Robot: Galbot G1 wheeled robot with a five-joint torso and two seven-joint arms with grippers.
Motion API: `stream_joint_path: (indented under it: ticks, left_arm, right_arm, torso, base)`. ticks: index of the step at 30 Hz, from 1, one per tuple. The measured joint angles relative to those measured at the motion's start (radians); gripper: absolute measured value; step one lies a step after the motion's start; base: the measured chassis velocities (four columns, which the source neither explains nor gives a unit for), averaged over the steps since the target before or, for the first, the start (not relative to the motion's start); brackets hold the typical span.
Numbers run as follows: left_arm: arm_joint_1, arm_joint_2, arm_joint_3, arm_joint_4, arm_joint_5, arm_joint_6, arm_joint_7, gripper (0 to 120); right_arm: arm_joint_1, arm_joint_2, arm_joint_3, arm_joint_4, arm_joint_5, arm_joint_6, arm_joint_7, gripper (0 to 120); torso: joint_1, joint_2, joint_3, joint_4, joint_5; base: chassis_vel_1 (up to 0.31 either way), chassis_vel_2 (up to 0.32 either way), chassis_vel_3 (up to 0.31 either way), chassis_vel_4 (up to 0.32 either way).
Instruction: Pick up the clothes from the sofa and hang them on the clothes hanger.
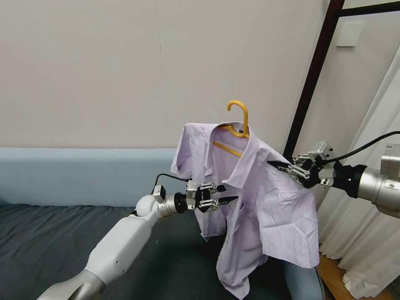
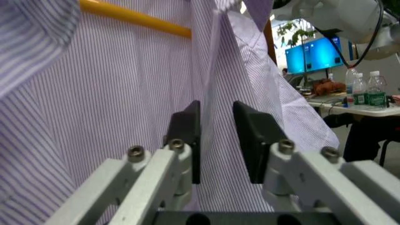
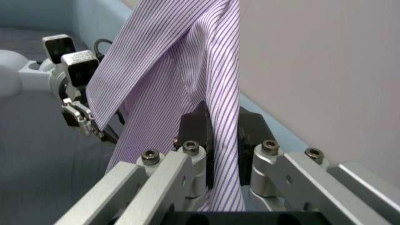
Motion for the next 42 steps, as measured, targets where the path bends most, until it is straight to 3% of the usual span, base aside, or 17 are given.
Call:
stream_joint_path:
  ticks: [6,12,20,28,37,40,42]
  left_arm:
    - [-0.005,0.030,-0.008,-0.054,-0.010,-0.009,-0.040,0]
    - [-0.073,0.037,-0.033,-0.085,0.047,-0.073,-0.110,0]
    - [-0.139,0.042,-0.050,-0.056,0.173,-0.125,-0.087,0]
    - [-0.081,0.011,-0.047,-0.052,0.208,-0.148,-0.096,0]
    - [-0.003,0.014,-0.044,-0.084,0.181,-0.189,-0.246,0]
    - [0.057,0.048,-0.061,-0.129,0.170,-0.197,-0.271,15]
    - [0.082,0.059,-0.071,-0.147,0.168,-0.200,-0.273,19]
  right_arm:
    - [0.004,-0.011,0.001,0.000,0.018,0.016,0.011,7]
    - [0.020,-0.029,0.004,0.007,0.120,0.012,0.020,7]
    - [0.036,-0.048,0.024,0.006,0.230,-0.036,0.019,7]
    - [0.037,-0.062,0.041,0.008,0.298,-0.060,0.046,7]
    - [0.028,-0.061,0.037,0.015,0.286,-0.080,0.105,7]
    - [0.025,-0.056,0.026,0.027,0.288,-0.088,0.223,7]
    - [0.024,-0.053,0.024,0.030,0.289,-0.091,0.264,7]
  torso:
    - [0.000,0.000,0.000,0.0001,-0.0001]
    - [0.000,0.000,0.000,-0.0001,-0.0001]
    - [0.000,0.000,0.000,0.0000,0.0000]
    - [0.000,0.000,0.000,-0.0002,-0.0001]
    - [0.000,0.000,0.000,-0.0001,0.0000]
    - [0.000,0.000,0.000,0.0000,-0.0001]
    - [0.000,0.000,0.000,0.0002,0.0000]
  base:
    - [0.000,0.000,0.000,0.000]
    - [0.000,0.000,0.000,0.000]
    - [0.000,0.000,0.000,0.000]
    - [0.000,0.000,0.000,0.000]
    - [0.000,0.000,0.000,0.000]
    - [0.000,0.000,0.000,0.000]
    - [0.000,0.000,0.000,0.000]
